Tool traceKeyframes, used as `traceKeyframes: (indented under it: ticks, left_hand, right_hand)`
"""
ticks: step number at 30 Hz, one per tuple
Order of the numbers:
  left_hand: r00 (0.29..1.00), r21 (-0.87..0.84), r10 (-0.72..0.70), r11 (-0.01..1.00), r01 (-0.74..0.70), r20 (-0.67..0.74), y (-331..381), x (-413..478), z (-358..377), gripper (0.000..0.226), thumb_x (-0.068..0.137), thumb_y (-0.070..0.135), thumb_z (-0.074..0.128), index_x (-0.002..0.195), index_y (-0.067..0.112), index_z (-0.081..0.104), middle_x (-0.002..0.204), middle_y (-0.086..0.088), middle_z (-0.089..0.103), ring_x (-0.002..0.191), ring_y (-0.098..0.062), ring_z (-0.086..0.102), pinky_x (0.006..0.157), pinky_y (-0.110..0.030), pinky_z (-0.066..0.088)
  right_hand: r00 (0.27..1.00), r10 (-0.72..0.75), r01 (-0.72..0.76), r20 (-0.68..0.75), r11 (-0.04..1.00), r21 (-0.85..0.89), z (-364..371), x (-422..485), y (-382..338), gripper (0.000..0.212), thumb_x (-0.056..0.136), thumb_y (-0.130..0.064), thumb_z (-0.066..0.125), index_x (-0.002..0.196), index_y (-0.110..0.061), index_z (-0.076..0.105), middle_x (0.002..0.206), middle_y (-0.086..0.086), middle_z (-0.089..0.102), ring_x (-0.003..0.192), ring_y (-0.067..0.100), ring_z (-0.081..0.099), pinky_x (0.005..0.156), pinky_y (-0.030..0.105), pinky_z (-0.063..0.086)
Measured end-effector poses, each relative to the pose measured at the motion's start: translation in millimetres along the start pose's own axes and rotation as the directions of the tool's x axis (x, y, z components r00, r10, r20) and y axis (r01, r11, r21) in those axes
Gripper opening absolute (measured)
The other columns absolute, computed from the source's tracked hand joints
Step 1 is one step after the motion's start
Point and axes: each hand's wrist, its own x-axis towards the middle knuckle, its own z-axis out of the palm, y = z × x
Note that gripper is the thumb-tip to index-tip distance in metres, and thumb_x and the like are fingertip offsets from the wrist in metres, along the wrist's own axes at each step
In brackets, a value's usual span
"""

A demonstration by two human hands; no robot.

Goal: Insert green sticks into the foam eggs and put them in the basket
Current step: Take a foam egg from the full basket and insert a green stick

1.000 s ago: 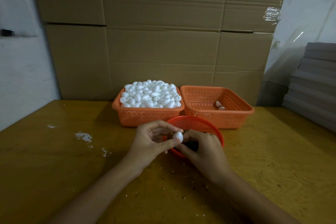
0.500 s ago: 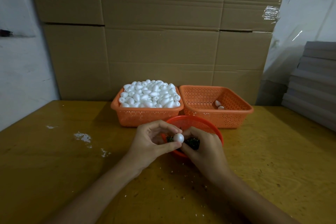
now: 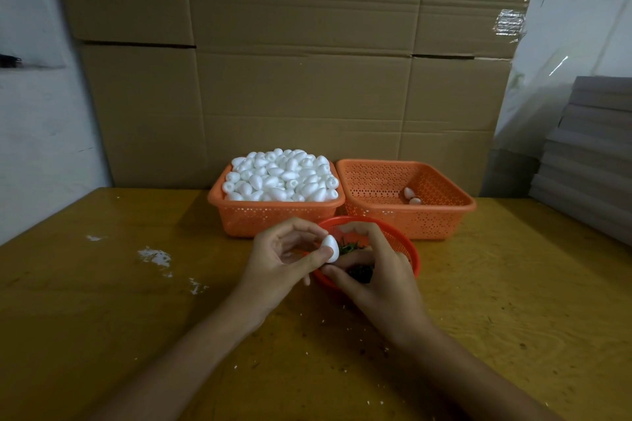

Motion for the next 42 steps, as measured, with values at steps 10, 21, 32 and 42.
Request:
traceKeyframes:
  ticks: [10,21,32,42]
  left_hand:
    - [0.998,-0.093,0.025,0.995,-0.019,0.055,8,-2,-1,0.022,0.081,0.023,0.083,0.099,0.012,0.077,0.11,-0.013,0.078,0.092,-0.022,0.073,0.057,-0.03,0.055]
    - [0.993,-0.169,0.039,0.985,-0.021,0.107,9,-3,-2,0.019,0.074,0.011,0.084,0.091,0.017,0.078,0.116,-0.016,0.076,0.107,-0.026,0.072,0.064,-0.028,0.057]
    - [0.992,-0.139,0.033,0.99,-0.016,0.121,15,-5,3,0.035,0.074,0.013,0.086,0.105,0.021,0.074,0.112,-0.014,0.077,0.107,-0.026,0.071,0.073,-0.025,0.055]
    - [0.994,-0.036,0.04,0.999,-0.037,0.098,13,-6,7,0.036,0.075,0.019,0.091,0.105,0.023,0.072,0.107,-0.01,0.08,0.093,-0.03,0.069,0.075,-0.034,0.052]
  right_hand:
    - [0.996,-0.028,0.031,-0.081,0.999,0.035,2,0,4,0.052,0.086,-0.03,0.085,0.126,-0.028,0.053,0.089,-0.029,0.076,0.089,-0.009,0.072,0.082,0.03,0.056]
    - [0.99,-0.034,0.023,-0.139,0.997,-0.08,-3,2,4,0.058,0.083,-0.034,0.08,0.13,-0.044,0.046,0.098,-0.03,0.075,0.103,0.005,0.072,0.092,0.047,0.055]
    - [0.992,-0.077,0.064,-0.097,0.989,-0.131,0,1,6,0.059,0.087,-0.032,0.08,0.133,-0.044,0.045,0.102,-0.031,0.074,0.103,0.008,0.072,0.089,0.047,0.057]
    - [0.998,-0.064,0.063,-0.023,0.996,-0.055,1,-1,1,0.057,0.092,-0.029,0.078,0.136,-0.042,0.044,0.099,-0.024,0.077,0.097,0.004,0.073,0.089,0.044,0.057]
